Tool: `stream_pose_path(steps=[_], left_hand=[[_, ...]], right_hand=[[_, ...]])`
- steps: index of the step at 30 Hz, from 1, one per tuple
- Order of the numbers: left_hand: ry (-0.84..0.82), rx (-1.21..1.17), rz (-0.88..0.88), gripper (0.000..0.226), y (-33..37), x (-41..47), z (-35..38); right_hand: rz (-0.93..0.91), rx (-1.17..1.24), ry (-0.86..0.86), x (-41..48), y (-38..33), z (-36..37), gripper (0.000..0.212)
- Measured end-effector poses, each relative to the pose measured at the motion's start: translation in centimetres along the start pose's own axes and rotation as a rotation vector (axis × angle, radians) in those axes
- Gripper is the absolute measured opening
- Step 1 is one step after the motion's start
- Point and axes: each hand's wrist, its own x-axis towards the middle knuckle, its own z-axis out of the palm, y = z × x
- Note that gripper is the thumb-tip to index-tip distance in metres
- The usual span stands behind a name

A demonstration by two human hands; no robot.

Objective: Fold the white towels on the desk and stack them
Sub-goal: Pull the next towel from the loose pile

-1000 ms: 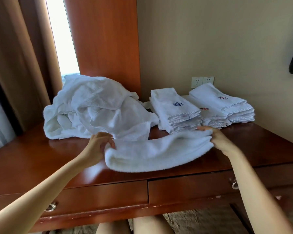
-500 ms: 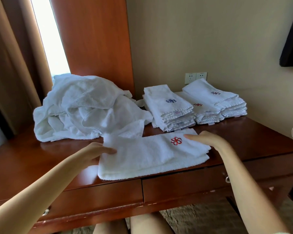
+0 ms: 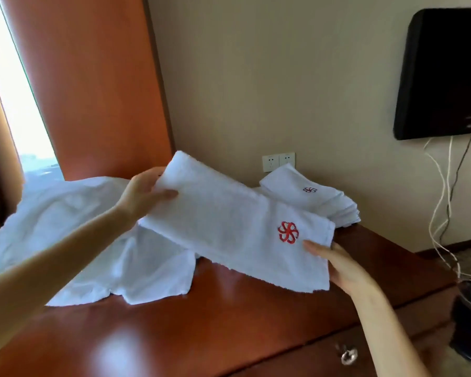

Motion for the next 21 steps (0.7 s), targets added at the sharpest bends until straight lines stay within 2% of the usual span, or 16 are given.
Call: stream_pose_path(steps=[3,5,9,14,18,21], left_hand=[[0.048,0.099,0.090,0.035,1.9,8.6,3.1],[0.079,0.123,0.105,0.040,2.9,14.3,6.2],[0.157,0.180,0.126,0.046,3.4,23.4,13.5],[0.070,0.265,0.121,0.053,-0.3,29.8,21.2],[0.008,0.343,0.131,0.053,-4.4,32.0,24.6],[0.054,0.352,0.062,0.054,-6.0,33.1,26.1]], right_hand=[[-0.108,0.021,0.058,2.5,-2.6,-0.6,0.051],[-0.144,0.017,0.147,4.9,-3.6,-0.9,0.051],[-0.163,0.166,0.348,10.2,-3.5,-2.1,0.041],[-0.113,0.302,0.559,14.7,0.1,-3.5,0.042],[-0.040,0.288,0.517,16.1,1.8,-3.7,0.045],[0.006,0.234,0.428,16.1,2.2,-2.9,0.052]])
